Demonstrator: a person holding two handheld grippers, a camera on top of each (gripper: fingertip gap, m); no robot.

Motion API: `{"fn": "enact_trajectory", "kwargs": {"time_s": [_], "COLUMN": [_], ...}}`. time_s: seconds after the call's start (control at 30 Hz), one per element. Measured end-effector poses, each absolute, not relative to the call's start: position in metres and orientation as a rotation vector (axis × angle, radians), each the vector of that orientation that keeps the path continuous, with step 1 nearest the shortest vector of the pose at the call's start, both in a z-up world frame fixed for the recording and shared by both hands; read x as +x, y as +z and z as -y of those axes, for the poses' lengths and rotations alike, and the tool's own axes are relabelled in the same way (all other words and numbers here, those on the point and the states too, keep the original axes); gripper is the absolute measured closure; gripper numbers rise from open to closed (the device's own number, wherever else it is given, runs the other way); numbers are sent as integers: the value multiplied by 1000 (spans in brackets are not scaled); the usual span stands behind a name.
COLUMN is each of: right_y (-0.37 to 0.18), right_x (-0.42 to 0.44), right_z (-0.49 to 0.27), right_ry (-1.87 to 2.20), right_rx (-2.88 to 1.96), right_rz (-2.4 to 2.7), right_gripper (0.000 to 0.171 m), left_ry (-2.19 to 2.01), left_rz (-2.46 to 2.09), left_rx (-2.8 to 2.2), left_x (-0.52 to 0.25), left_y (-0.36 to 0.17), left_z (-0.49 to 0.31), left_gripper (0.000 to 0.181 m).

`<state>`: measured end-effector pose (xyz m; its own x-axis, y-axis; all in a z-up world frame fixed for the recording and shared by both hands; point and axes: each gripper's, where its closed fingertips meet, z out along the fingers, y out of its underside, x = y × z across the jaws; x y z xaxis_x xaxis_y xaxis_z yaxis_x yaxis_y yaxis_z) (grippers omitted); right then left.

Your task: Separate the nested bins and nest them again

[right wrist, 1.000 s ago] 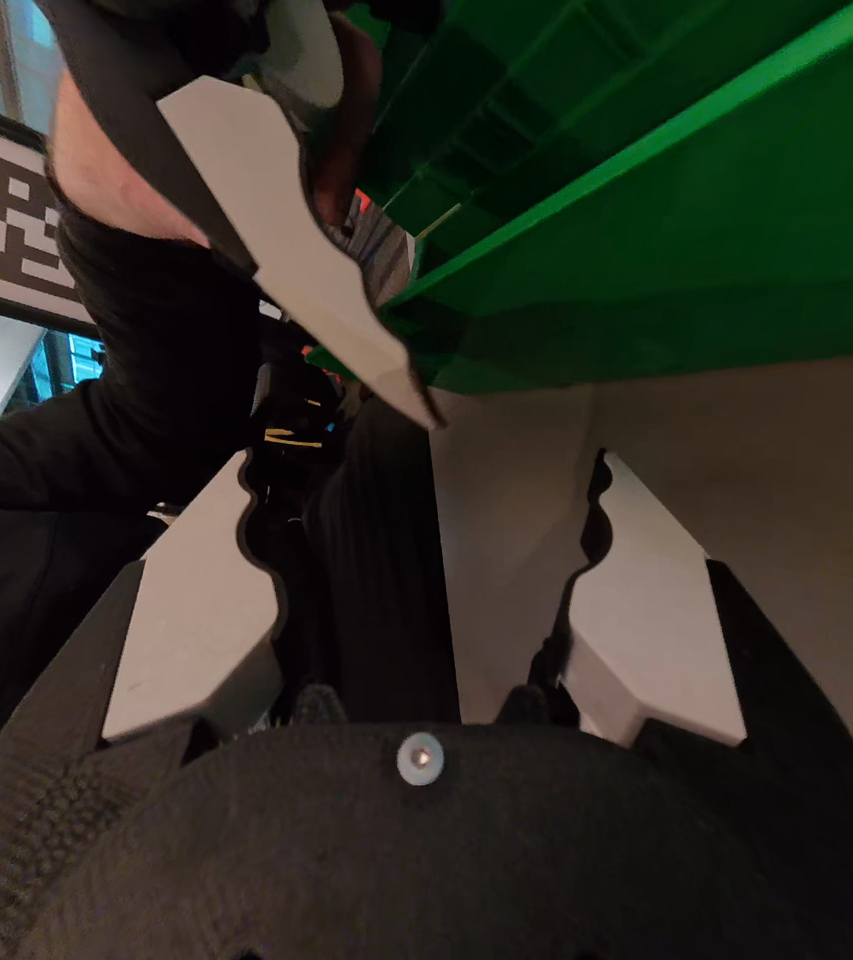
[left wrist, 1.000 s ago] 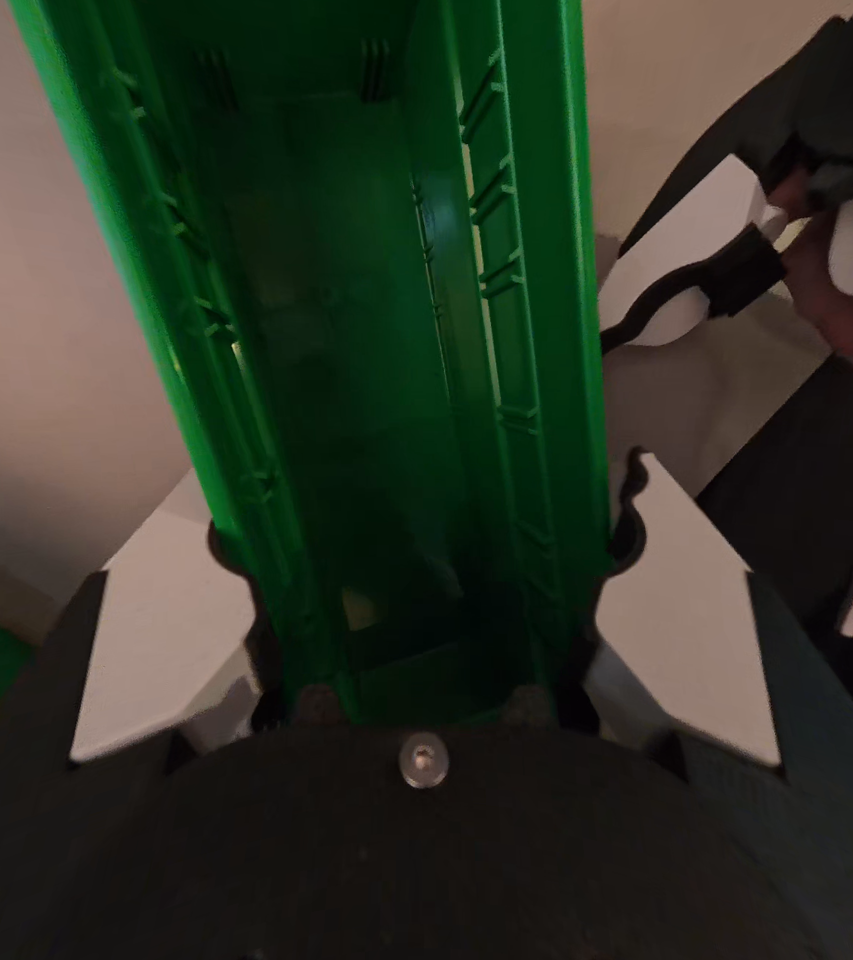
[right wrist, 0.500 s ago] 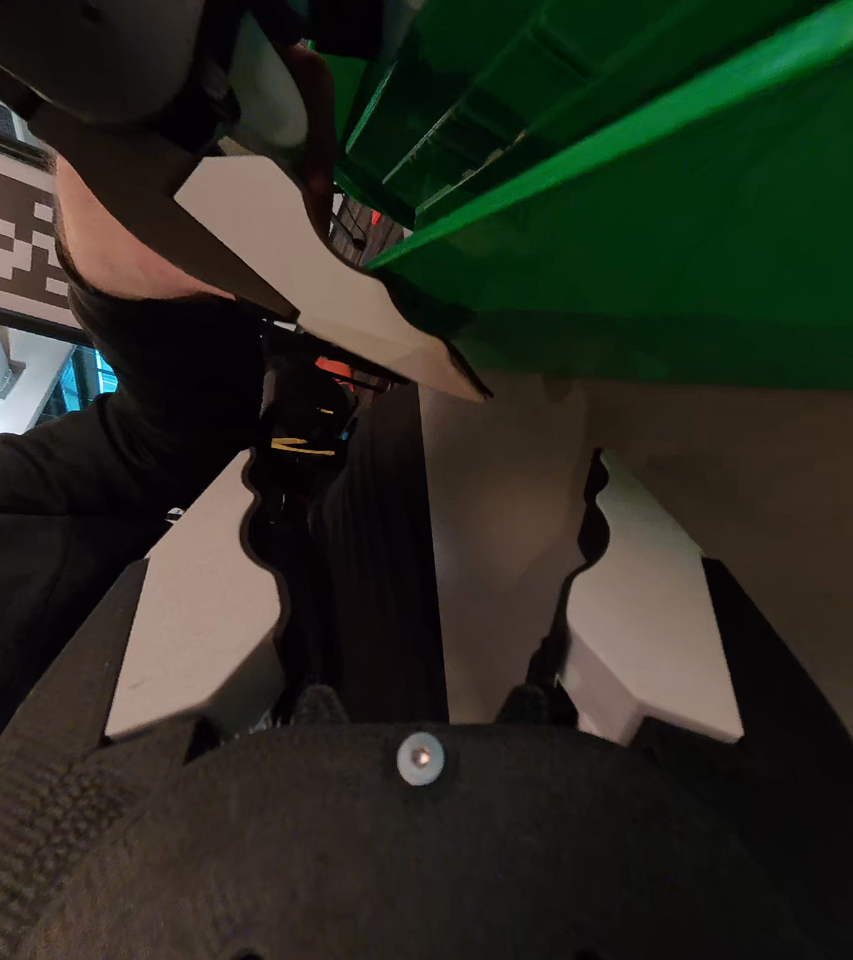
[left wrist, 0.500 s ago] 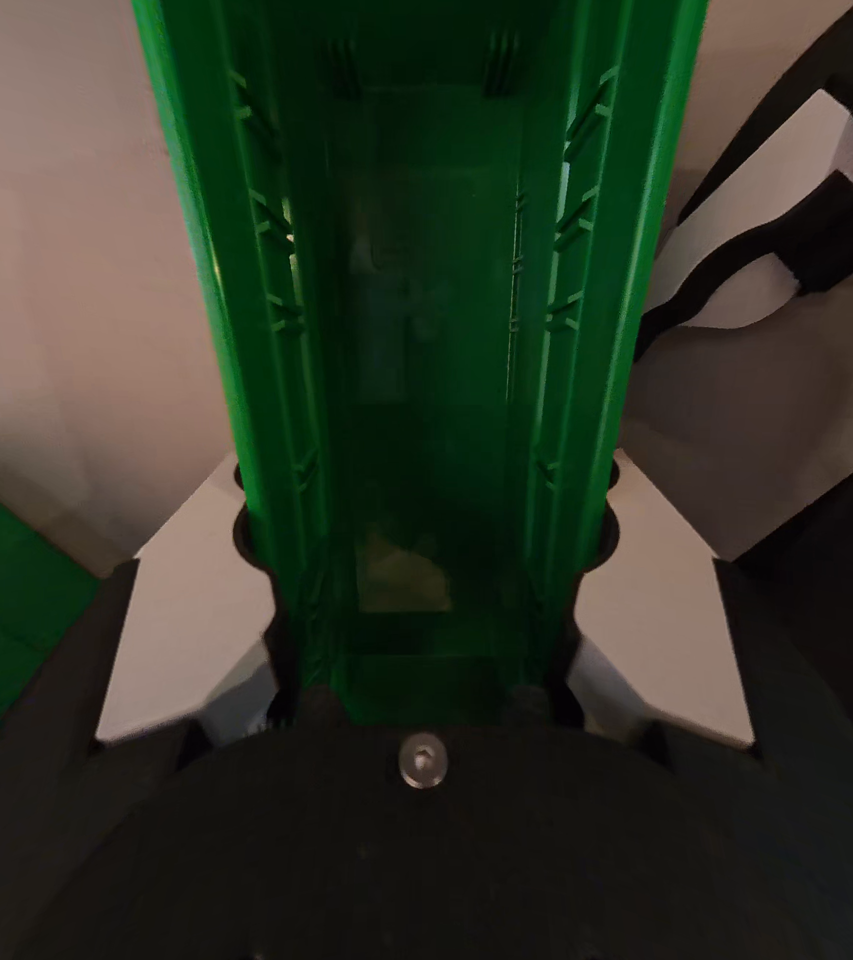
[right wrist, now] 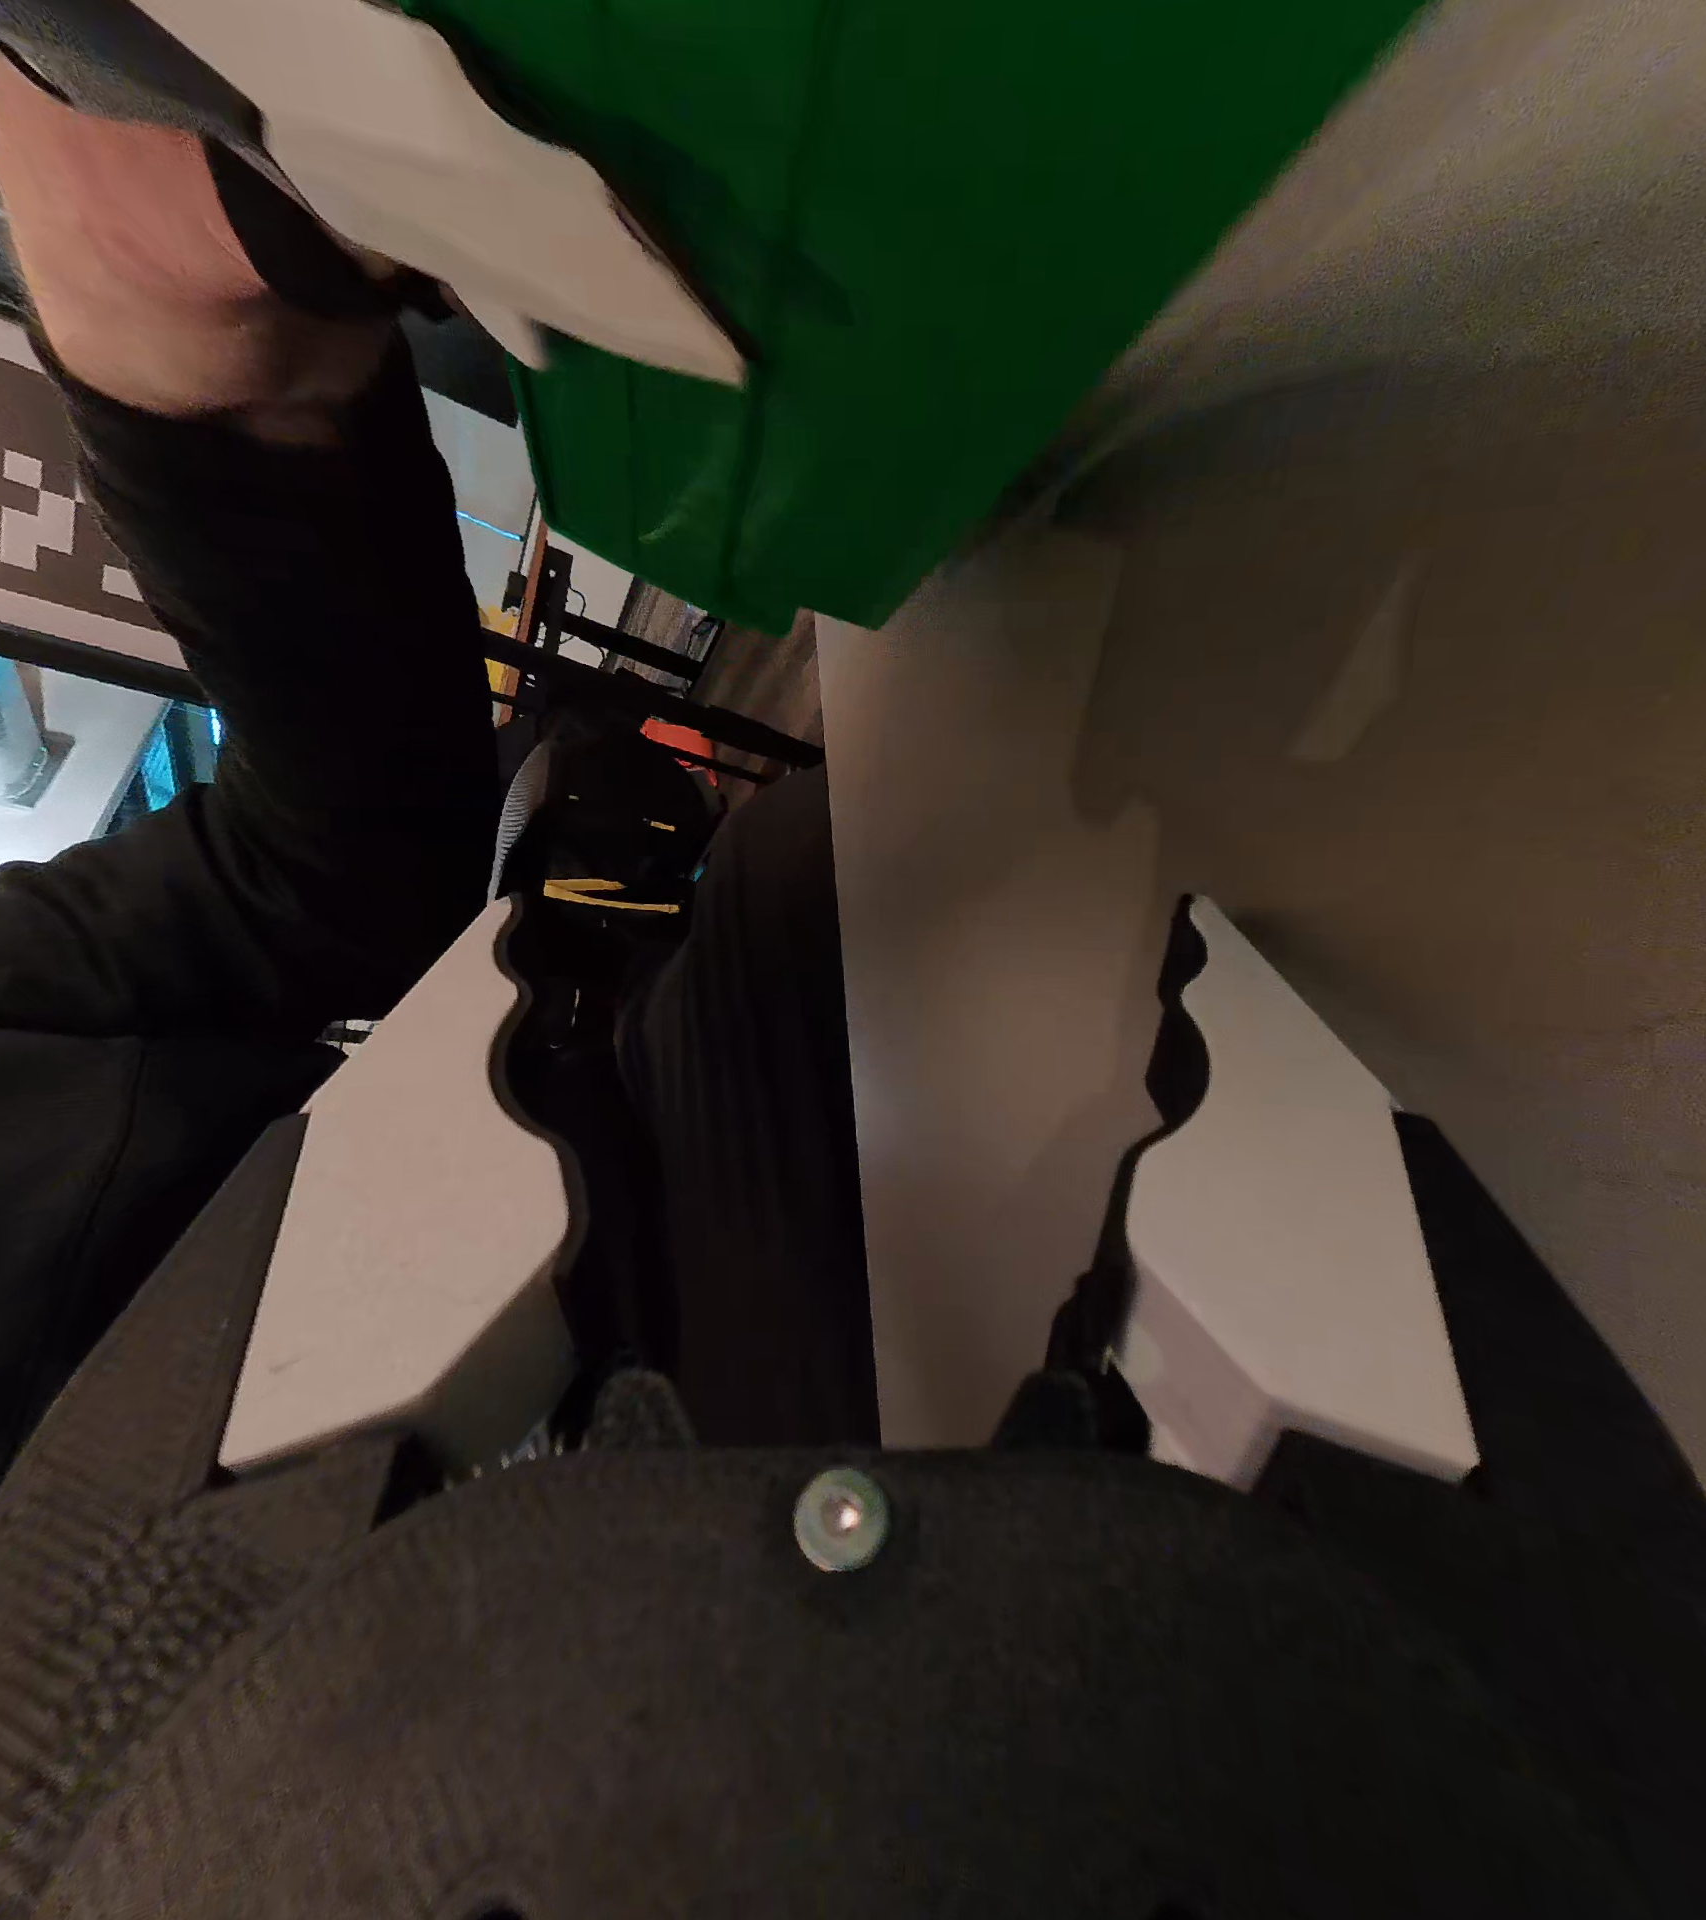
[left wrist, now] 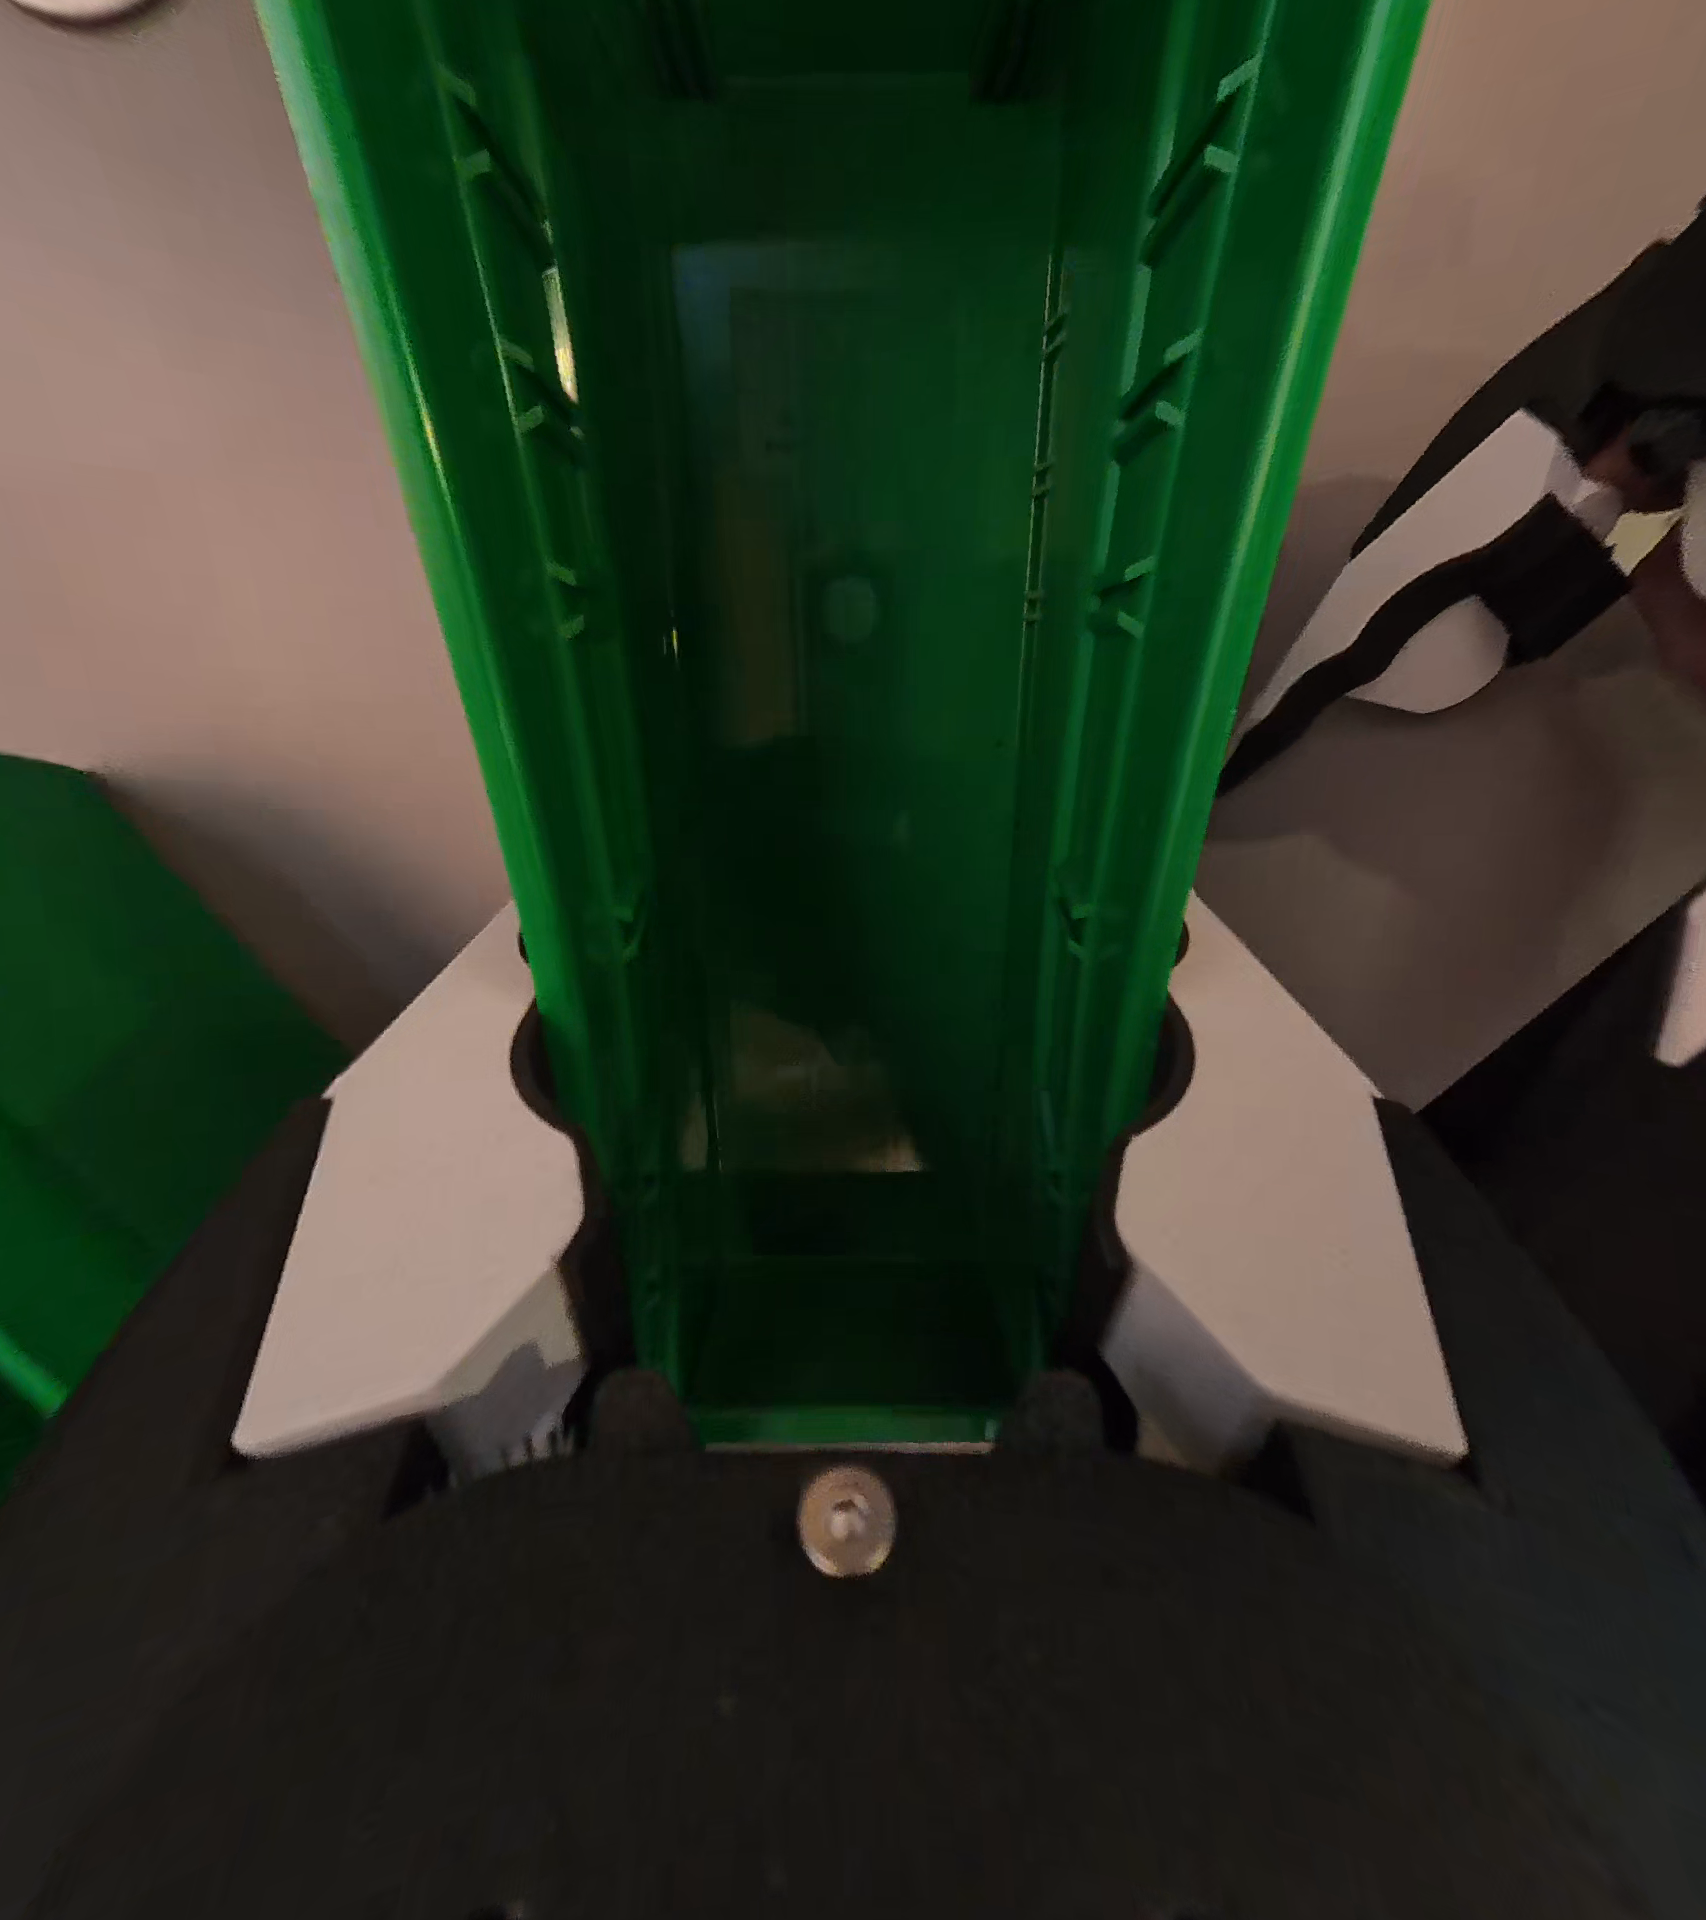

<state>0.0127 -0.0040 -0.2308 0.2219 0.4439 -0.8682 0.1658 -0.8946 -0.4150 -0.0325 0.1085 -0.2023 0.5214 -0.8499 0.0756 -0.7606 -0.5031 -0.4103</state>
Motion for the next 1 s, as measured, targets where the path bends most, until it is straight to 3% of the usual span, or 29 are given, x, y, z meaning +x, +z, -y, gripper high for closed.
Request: {"fn": "enact_trajectory", "kwargs": {"time_s": [0.3, 0.53, 0.77, 1.0], "right_y": [-235, -234, -235, -235], "right_x": [13, 13, 13, 9], "right_z": [5, 3, 4, 6], "right_ry": [1747, 1763, 1766, 1779], "right_rx": [-2266, -2258, -2260, -2264], "right_rz": [570, 567, 574, 582], "right_gripper": [56, 56, 57, 58], "left_ry": [-554, -353, -200, -76], "left_rz": [-1148, -1012, -858, -894], "left_rx": [-2286, -2294, -2441, -2670], "left_x": [-63, -136, -206, -224], "left_y": [-101, -40, -54, -122], "left_z": [-121, -142, -153, -162], "left_gripper": [70, 73, 71, 69]}}
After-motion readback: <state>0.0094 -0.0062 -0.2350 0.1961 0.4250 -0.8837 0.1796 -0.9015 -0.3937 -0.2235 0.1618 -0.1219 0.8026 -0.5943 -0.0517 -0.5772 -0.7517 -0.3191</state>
